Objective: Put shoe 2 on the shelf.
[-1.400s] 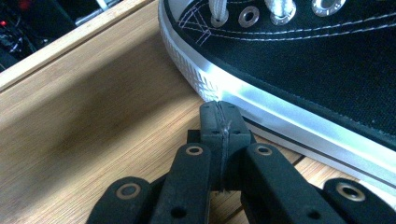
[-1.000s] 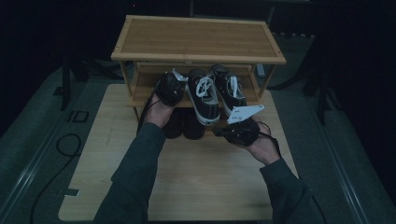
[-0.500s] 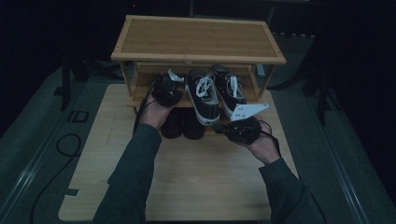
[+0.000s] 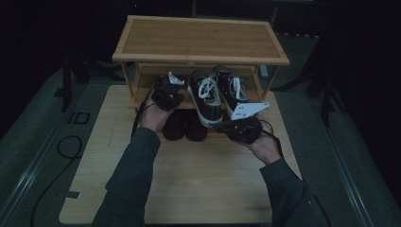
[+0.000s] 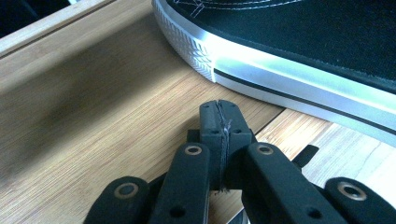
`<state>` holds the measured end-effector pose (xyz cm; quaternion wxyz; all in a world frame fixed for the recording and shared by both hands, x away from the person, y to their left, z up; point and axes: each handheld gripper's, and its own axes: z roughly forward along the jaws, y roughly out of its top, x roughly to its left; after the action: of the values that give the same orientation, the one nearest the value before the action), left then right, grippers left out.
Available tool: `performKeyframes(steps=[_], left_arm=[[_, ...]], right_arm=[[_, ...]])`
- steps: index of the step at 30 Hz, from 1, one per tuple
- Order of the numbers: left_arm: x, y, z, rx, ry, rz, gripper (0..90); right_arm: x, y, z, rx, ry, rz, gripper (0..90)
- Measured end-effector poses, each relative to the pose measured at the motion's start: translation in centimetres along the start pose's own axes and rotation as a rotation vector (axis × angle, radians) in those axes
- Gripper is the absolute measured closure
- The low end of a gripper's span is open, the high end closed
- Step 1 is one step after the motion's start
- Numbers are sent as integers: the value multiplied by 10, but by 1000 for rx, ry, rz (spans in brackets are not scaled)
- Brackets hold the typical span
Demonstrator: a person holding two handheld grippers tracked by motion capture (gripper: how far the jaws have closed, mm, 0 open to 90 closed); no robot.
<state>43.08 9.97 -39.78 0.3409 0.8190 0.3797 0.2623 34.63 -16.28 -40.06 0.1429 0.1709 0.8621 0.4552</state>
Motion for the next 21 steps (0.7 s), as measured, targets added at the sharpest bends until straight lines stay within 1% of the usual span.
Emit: performKeyframes(steps=[5, 6, 7, 8, 9, 10, 11, 12, 15, 17, 18, 21], left_arm=[[-3, -2, -1, -7, 18, 11, 900], [-3, -2, -1, 0, 26, 24, 900], [-5, -2, 0, -10, 30, 18, 900], [-5, -2, 0, -10, 33, 23, 900], [-5, -2, -1, 0, 35, 34, 900], [-5, -2, -1, -3, 34, 33, 900], [-3, -2, -2, 5, 33, 44, 900], [-5, -3, 0, -17, 27, 16, 900], [-4, -4, 0, -23, 23, 12, 900], [-3, -4, -1, -9, 29, 38, 900], [-4, -5, 0, -30, 25, 14, 900], [-4, -6, 0, -34, 19, 3, 900]], right_arm=[[-1, 0, 0, -4, 6, 1, 900], [0, 0, 1, -1, 1, -8, 900], [1, 0, 1, 3, -6, -15, 900], [1, 1, 1, 6, -11, -15, 900], [1, 1, 1, 5, -11, -18, 900], [1, 2, 1, 7, -11, -20, 900], [1, 2, 1, 6, -9, -20, 900], [1, 2, 1, 5, -7, -20, 900], [1, 2, 2, 1, -7, -20, 900], [2, 2, 3, 0, -11, -23, 900], [2, 3, 4, -2, -11, -23, 900], [4, 4, 6, -3, -16, -31, 900]])
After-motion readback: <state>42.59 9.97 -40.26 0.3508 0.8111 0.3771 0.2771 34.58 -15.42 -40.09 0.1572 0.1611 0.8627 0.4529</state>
